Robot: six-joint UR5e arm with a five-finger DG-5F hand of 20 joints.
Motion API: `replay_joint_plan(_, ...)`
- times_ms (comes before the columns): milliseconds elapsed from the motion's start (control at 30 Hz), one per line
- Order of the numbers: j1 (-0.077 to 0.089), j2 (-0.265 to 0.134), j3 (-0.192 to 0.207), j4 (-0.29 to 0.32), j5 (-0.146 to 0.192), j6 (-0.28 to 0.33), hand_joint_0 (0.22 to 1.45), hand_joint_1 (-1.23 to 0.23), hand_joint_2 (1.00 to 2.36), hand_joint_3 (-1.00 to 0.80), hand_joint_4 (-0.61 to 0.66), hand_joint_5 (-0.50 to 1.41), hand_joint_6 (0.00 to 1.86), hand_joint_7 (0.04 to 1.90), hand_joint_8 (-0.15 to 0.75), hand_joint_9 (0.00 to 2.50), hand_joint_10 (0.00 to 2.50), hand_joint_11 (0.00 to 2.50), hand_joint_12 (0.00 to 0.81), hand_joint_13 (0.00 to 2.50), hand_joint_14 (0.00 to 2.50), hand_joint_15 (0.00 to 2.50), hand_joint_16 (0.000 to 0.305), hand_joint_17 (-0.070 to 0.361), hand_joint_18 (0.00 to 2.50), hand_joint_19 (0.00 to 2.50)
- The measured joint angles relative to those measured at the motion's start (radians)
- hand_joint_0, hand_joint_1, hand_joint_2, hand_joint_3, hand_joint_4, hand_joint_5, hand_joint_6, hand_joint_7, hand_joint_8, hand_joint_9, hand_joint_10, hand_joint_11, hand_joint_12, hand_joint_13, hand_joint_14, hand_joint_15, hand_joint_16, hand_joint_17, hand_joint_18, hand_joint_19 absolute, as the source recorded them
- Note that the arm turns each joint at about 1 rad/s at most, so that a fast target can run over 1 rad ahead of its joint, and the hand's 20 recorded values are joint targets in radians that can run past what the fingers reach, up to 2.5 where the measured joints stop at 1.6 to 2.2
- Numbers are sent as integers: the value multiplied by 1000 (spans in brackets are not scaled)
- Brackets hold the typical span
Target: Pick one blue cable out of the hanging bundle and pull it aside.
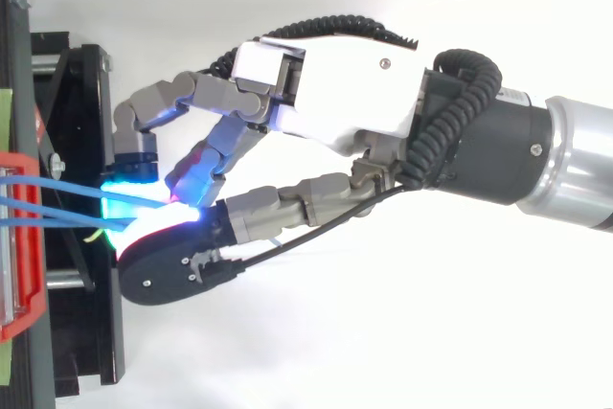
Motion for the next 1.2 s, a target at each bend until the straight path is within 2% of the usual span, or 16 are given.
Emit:
replay_joint_plan(133,0,0,0,0,0,0,700,-857,1028,-76,-147,-188,936,1199,253,998,18,684,360,862,15,411,37,83,697,291)
replay_joint_plan(167,0,0,0,0,0,0,730,-882,1030,-98,-127,-192,935,1293,248,989,20,685,356,855,15,414,37,83,685,300)
replay_joint_plan(300,-1,0,0,0,0,0,809,-909,1017,-321,-188,-192,937,1225,228,968,20,668,340,831,15,404,35,79,655,304)
replay_joint_plan(433,-2,0,0,0,-1,0,830,-912,1010,-396,-200,-190,937,1217,224,977,18,675,332,832,17,409,34,76,649,307)
replay_joint_plan(600,-3,0,0,0,-1,0,705,-914,1000,-500,-75,-175,924,1210,237,1024,21,680,332,864,15,404,34,76,712,274)
replay_joint_plan(633,-3,0,0,0,-1,0,658,-872,1000,-500,-53,-168,919,1143,242,1030,19,684,334,872,16,412,34,76,710,281)
replay_joint_plan(700,-3,0,0,0,-1,0,596,-808,1000,-500,18,-148,891,1143,249,1057,21,659,343,881,16,413,34,77,710,301)
replay_joint_plan(833,-3,0,0,0,-1,0,521,-717,1000,-500,42,-125,859,1137,280,1112,18,644,366,907,17,415,39,88,744,321)
replay_joint_plan(1067,-4,0,0,0,-1,0,485,-574,1000,-500,54,-107,834,1152,296,1164,18,613,392,936,14,417,44,100,780,347)
replay_joint_plan(1200,-5,0,0,0,-1,0,517,-531,1000,-500,59,-98,826,1179,290,1189,18,628,388,947,17,429,43,96,775,359)
